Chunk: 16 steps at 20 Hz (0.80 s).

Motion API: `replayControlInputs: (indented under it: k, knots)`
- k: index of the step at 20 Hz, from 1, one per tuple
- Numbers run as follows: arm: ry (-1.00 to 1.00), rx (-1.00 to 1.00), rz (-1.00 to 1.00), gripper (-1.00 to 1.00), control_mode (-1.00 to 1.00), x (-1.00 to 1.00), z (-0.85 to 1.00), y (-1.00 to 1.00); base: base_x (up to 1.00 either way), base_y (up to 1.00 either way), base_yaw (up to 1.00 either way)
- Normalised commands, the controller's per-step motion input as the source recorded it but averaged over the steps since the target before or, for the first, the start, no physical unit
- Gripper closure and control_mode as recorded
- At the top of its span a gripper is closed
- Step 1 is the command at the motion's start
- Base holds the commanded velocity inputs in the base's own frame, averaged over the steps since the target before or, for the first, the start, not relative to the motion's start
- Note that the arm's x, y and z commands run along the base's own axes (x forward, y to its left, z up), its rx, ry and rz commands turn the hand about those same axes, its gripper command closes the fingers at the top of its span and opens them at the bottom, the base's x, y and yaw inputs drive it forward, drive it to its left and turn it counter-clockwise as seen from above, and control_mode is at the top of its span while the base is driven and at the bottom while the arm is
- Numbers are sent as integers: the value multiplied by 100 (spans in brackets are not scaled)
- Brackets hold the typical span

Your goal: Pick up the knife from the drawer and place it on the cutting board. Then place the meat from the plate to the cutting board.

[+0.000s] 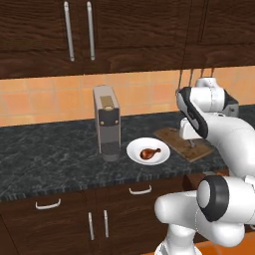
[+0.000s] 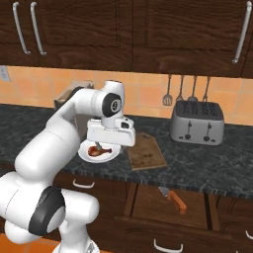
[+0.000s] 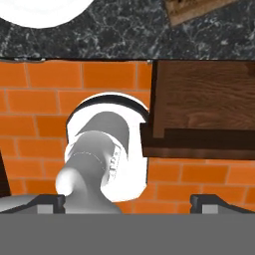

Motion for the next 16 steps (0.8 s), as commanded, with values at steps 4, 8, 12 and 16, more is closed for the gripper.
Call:
replayControlInputs:
  k: [4,8,12,16]
  knots:
    - [1,0,0,-100,-100,0,-3,2,3,18,0]
    - [2,0,0,-100,-100,0,-4,-5,0,0,0]
    - [0,3,0,-100,-100,0,2,-45,0,0,0]
    - [1,5,-3,-100,-100,-1,0,-80,0,0,0]
